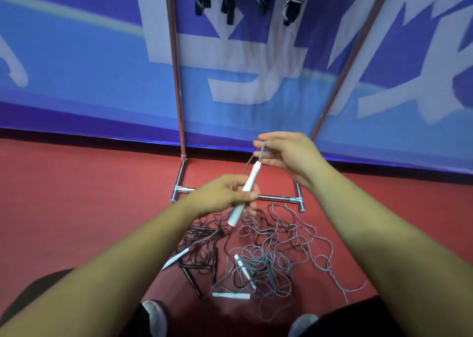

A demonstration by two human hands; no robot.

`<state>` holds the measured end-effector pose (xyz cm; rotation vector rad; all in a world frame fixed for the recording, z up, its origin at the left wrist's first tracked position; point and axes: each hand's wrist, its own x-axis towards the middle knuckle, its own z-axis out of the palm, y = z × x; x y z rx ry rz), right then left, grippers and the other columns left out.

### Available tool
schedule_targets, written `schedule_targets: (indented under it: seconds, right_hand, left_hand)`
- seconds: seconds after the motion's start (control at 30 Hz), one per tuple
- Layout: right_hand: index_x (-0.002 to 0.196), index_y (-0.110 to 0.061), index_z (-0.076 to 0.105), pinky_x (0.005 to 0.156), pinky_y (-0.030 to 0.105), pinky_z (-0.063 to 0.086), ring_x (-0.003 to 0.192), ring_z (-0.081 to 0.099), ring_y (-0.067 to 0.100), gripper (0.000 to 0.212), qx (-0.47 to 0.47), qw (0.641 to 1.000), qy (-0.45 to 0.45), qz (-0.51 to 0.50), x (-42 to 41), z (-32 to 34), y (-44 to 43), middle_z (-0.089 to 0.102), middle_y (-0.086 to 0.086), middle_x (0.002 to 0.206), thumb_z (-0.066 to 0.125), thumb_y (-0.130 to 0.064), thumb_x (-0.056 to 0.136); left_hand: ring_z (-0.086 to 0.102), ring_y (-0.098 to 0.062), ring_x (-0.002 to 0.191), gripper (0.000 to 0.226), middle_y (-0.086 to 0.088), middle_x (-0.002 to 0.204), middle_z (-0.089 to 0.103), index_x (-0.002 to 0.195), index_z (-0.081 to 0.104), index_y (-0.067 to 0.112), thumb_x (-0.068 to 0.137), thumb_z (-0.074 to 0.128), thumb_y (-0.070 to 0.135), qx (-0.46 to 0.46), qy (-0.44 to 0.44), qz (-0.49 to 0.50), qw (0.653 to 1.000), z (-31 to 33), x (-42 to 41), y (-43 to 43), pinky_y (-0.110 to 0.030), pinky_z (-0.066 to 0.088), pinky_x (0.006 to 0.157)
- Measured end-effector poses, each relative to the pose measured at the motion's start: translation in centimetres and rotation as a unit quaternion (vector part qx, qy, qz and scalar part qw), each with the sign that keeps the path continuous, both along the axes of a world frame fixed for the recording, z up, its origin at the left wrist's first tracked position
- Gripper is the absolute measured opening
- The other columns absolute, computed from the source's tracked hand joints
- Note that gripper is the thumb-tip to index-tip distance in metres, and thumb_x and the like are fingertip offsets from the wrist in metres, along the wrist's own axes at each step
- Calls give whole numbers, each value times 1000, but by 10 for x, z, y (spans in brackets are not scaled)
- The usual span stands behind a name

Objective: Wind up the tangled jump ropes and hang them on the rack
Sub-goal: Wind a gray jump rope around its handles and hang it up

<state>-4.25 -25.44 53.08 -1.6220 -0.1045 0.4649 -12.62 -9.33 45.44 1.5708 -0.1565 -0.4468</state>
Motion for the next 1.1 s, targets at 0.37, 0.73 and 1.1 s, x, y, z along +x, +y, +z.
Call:
schedule_targets:
  seconds: [0.37, 0.73, 1.1]
  right_hand:
    - [74, -19, 64, 68, 21, 39, 68, 51, 9, 16, -228, 949, -217, -17, 8, -46, -32, 58, -2, 75, 73, -16, 87]
    - [86, -17, 61, 64, 22, 43, 58, 50, 8, 13, -233, 952, -100, 171, 29, -101, -49, 69, 12, 81, 58, -18, 98]
    - [95, -2, 74, 51, 22, 39, 50, 42, 12, 13, -87, 990, -62, 92, 20, -61, -37, 52, 1, 57, 62, -7, 95]
  left_hand:
    - [34, -9, 47, 13, -1, 64, 42, 101, 55, 1, 100, 43, 6, -154, 100, 50, 982, 9, 11, 23, -20, 36, 50]
    - [35, -7, 46, 9, 1, 65, 43, 96, 51, 8, 93, 44, 12, -342, 10, 220, 913, 14, 34, 35, -19, 34, 49]
    - [52, -17, 55, 16, -13, 88, 70, 92, 42, 10, 102, 42, -2, -177, 16, 317, 932, 24, 34, 53, -23, 42, 49]
